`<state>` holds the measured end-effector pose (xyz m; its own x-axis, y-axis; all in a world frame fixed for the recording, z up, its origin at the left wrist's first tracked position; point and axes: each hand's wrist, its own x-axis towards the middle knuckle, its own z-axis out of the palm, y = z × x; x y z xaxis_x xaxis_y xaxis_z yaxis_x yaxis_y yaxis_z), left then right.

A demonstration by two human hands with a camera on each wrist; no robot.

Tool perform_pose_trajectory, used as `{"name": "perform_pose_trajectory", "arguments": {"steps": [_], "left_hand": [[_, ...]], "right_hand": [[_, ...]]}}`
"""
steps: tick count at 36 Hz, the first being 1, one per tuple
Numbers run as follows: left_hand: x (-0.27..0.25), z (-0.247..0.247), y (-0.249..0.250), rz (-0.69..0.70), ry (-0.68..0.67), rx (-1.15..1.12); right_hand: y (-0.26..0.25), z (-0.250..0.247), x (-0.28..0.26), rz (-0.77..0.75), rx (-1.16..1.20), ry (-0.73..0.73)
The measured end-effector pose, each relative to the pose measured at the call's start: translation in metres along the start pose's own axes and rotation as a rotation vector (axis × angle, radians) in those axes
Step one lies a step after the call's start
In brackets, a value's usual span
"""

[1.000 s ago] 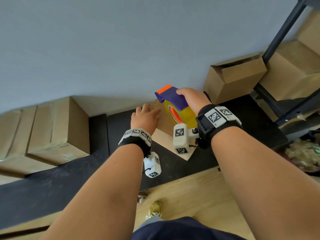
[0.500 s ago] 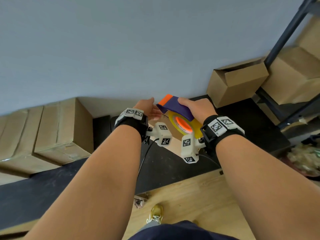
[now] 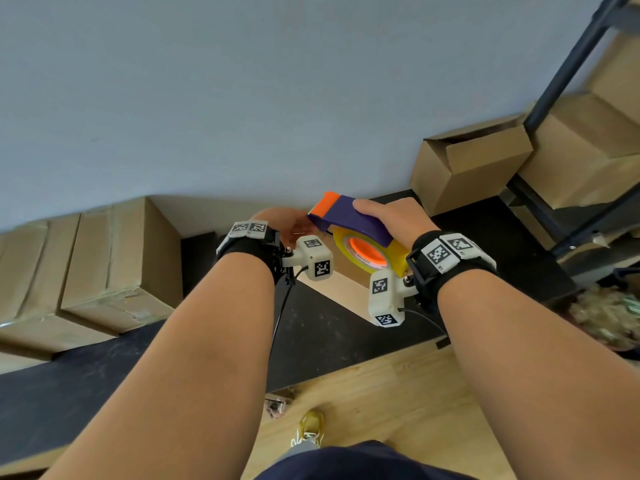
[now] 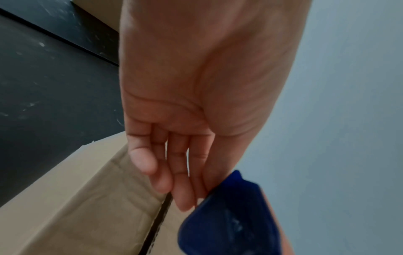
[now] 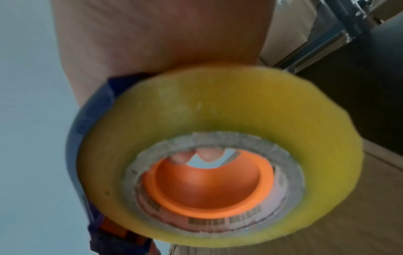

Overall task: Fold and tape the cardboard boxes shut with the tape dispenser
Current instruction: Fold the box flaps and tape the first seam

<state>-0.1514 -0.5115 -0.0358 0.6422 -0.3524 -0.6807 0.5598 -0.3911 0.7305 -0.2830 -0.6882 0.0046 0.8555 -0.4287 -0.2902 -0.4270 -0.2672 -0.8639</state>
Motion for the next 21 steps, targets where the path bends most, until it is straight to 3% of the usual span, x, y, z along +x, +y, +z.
{"name": "perform_pose_trajectory", "arguments": {"steps": [8,15,21], "left_hand": [[0.005,0.002,0.002,0.091,0.122,0.131],[0.013,-0.022,0.018,0.212,0.526,0.579],[0.013,-0.011,0.005,0.342,0.567,0.636]], "right_hand": [[-0.011,0.0,0.0,-0.053,-0.106,-0.053],[-0.015,-0.01,0.001,-0.013,-0.104,-0.013],[-0.018,-0.002,0.002,-0.027,-0.252,0.04]]}}
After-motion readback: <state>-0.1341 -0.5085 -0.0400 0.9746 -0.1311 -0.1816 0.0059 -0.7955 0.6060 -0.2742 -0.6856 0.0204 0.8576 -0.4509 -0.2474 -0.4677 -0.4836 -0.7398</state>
